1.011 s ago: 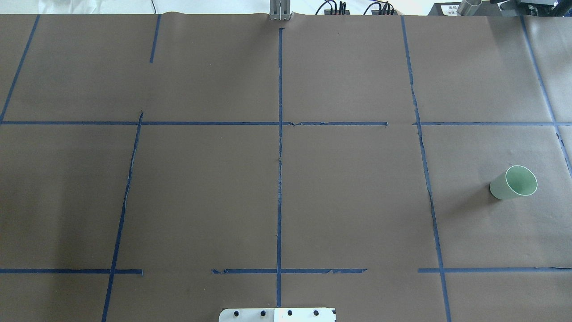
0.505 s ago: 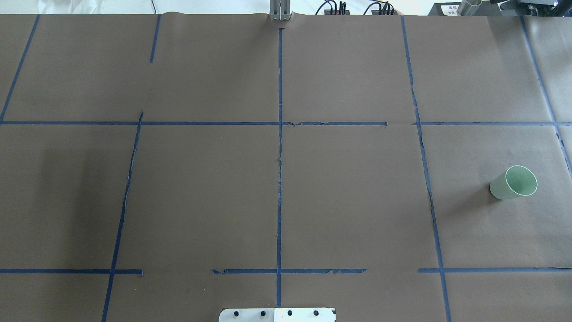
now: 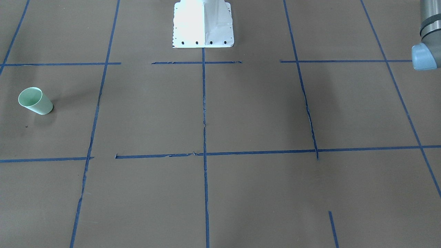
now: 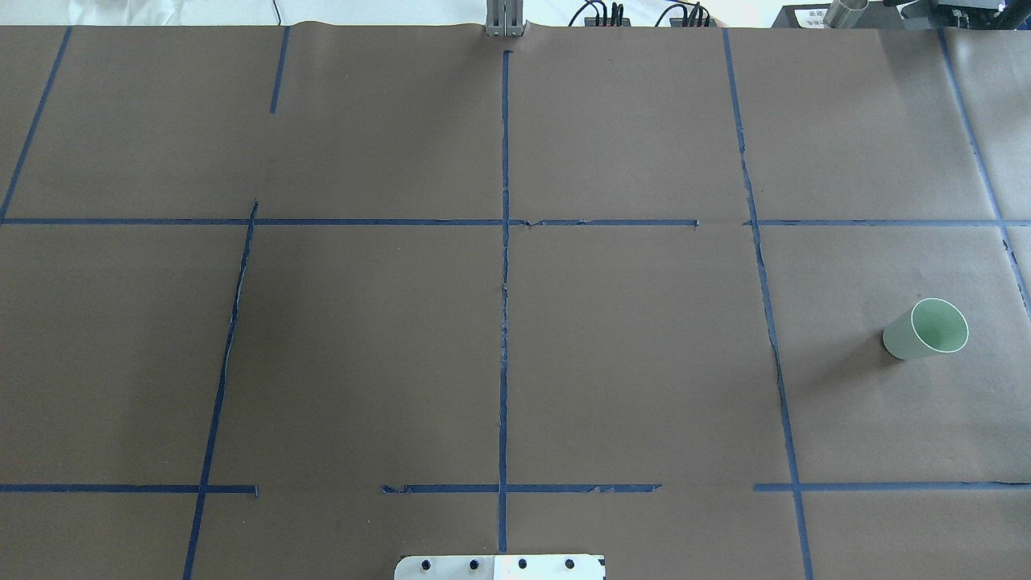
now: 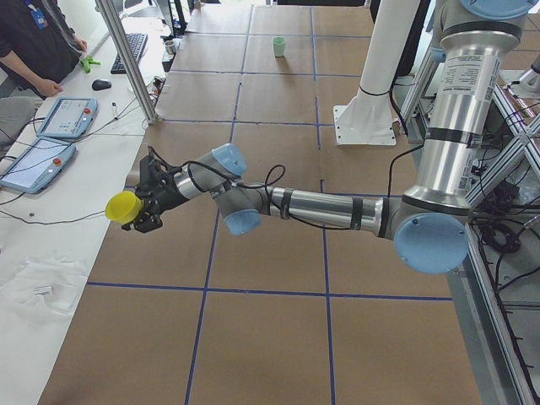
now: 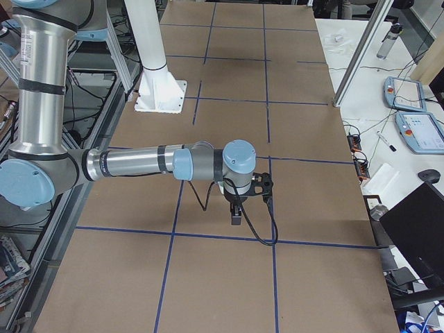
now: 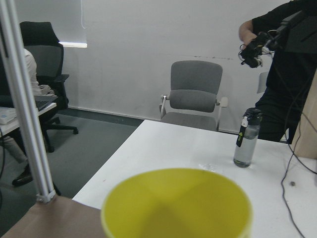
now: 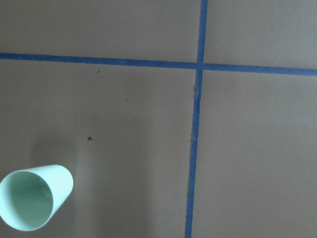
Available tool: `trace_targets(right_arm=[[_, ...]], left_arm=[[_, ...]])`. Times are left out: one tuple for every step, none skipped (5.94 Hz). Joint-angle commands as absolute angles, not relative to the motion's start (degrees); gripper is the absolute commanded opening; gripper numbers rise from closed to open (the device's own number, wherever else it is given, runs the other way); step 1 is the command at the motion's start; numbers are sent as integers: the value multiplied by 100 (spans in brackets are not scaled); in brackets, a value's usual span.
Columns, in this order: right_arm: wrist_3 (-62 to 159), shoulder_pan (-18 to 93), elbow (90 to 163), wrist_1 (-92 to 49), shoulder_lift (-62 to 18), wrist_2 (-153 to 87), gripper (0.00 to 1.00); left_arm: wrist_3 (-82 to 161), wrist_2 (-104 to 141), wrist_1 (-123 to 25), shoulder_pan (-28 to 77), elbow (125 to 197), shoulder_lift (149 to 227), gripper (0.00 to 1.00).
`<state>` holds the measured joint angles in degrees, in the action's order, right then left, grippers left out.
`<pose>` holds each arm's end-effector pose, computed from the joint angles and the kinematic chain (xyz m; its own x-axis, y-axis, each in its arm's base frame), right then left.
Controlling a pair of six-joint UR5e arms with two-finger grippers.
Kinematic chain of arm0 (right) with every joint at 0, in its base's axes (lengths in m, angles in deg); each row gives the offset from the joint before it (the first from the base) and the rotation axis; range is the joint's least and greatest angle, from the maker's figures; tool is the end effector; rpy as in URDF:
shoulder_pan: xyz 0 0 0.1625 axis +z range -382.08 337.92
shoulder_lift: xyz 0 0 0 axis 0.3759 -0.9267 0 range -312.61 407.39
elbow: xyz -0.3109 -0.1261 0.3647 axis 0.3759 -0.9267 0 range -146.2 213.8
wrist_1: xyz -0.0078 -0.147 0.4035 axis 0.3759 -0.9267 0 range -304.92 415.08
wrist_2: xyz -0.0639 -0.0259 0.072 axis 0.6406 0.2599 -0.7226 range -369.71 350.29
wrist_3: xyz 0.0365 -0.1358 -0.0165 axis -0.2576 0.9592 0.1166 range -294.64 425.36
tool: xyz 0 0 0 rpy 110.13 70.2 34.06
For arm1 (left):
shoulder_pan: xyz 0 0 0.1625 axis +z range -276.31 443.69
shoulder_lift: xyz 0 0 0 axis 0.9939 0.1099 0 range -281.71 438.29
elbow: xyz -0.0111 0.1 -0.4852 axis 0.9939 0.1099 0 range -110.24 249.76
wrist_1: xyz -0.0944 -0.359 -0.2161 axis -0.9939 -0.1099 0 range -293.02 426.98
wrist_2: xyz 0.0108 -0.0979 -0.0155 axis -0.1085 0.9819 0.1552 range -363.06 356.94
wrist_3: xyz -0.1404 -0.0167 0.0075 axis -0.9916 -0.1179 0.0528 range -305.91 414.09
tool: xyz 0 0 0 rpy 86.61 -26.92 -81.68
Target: Transfer and stack yellow cup on green cup
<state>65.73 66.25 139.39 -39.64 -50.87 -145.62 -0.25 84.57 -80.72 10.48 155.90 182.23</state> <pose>0.0188 -0.4386 0.6947 0.6943 -0.0595 0.7172 0.0336 0.9982 0.0503 0.0661 -0.7009 0.5331 0.6527 -0.1474 -0.7432 0.7226 0.4157 0.5522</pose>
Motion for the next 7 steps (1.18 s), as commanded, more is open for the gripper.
trace_targets(right_arm=[[6571,6625,13944,-3958,-5078,-14585,100],[6571,6625,13944,-3958,-5078,-14603,100],[6571,6625,13953,-3949,-5078,-14603,100],[6571,6625,13979,-3949,-5069,-14603,100],[6571,6625,13988,-3958,-5052,-14620,100],[6562,6616,13988,-3949,-5026,-14620,100],[6562,6599,13979,-3949,-4982,-14620,100]], left_arm=[[763,8483,-8129,1913,15659,19284,38],[708,8439,-8112,2466,15773,19707,38],[690,8169,-8121,2776,15809,19738,38],[594,6948,-8086,3536,15853,19895,38],[576,5509,-7990,4397,15792,20149,38],[567,4337,-7702,4988,15783,20308,37],[462,3621,-7151,5447,15774,20640,37]])
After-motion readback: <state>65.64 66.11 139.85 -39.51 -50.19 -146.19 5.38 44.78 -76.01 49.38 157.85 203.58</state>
